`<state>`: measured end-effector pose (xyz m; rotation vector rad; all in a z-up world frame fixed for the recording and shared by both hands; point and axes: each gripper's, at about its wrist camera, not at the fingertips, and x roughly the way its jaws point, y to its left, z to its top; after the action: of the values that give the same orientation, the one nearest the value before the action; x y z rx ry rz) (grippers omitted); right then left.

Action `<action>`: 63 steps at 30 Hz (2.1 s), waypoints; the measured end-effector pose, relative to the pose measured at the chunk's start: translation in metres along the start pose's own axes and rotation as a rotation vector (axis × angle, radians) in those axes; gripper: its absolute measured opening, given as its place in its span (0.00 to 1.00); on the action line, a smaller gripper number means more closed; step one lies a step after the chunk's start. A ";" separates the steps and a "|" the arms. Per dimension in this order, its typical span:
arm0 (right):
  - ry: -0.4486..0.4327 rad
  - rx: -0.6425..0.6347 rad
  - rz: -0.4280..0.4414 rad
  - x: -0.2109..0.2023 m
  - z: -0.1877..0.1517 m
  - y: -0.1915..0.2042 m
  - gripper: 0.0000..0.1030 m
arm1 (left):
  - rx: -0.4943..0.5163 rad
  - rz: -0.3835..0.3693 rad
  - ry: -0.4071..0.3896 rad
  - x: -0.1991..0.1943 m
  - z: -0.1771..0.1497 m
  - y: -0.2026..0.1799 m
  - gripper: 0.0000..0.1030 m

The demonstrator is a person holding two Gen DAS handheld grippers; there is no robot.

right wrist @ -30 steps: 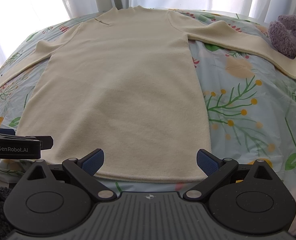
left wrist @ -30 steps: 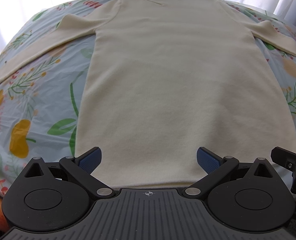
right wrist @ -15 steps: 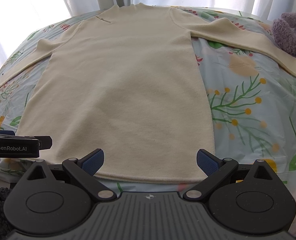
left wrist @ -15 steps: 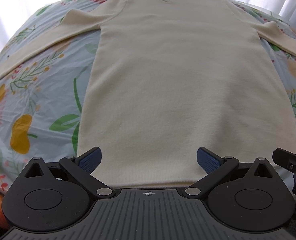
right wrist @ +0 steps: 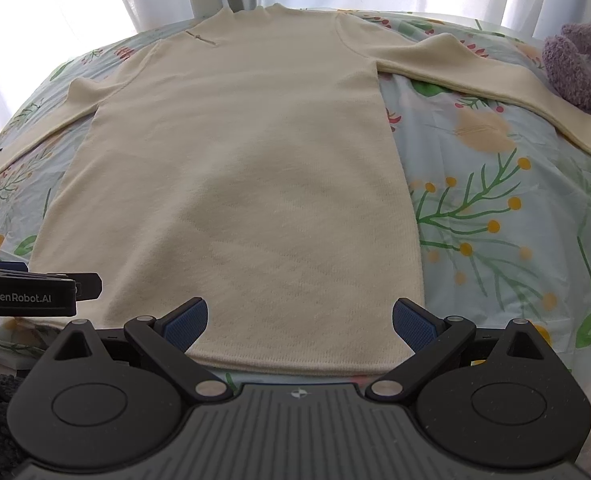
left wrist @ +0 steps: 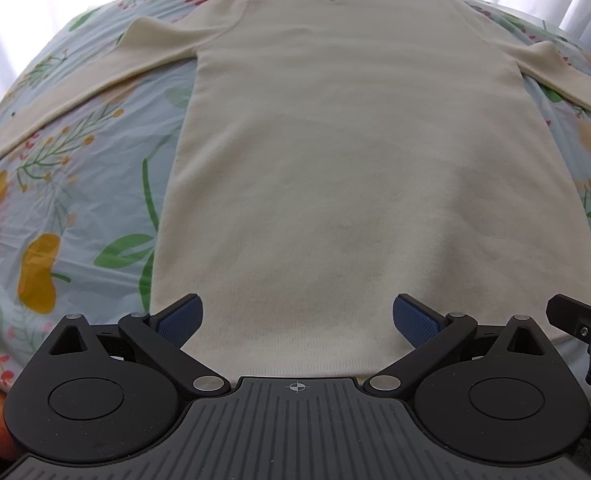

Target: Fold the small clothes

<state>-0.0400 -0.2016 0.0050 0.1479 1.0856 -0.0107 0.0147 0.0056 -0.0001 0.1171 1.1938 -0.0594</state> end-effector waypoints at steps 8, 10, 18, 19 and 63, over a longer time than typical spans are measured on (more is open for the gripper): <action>-0.007 0.002 0.006 0.003 0.006 -0.004 0.96 | 0.000 0.007 0.004 0.004 0.008 -0.001 1.00; -0.010 0.004 0.010 0.004 0.009 -0.006 0.96 | 0.000 0.009 0.004 0.005 0.010 -0.001 1.00; -0.049 0.023 0.061 0.007 0.024 -0.026 0.96 | -0.007 0.016 0.005 0.010 0.032 -0.001 1.00; -0.079 0.031 0.072 0.006 0.028 -0.033 0.96 | -0.023 0.015 -0.003 0.010 0.039 0.002 1.00; -0.732 -0.088 -0.040 0.037 0.188 -0.132 0.07 | -0.166 -0.108 -0.105 0.083 0.142 0.015 1.00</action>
<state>0.1327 -0.3532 0.0432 0.0345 0.3573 -0.0491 0.1777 0.0045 -0.0252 -0.0955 1.0946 -0.0604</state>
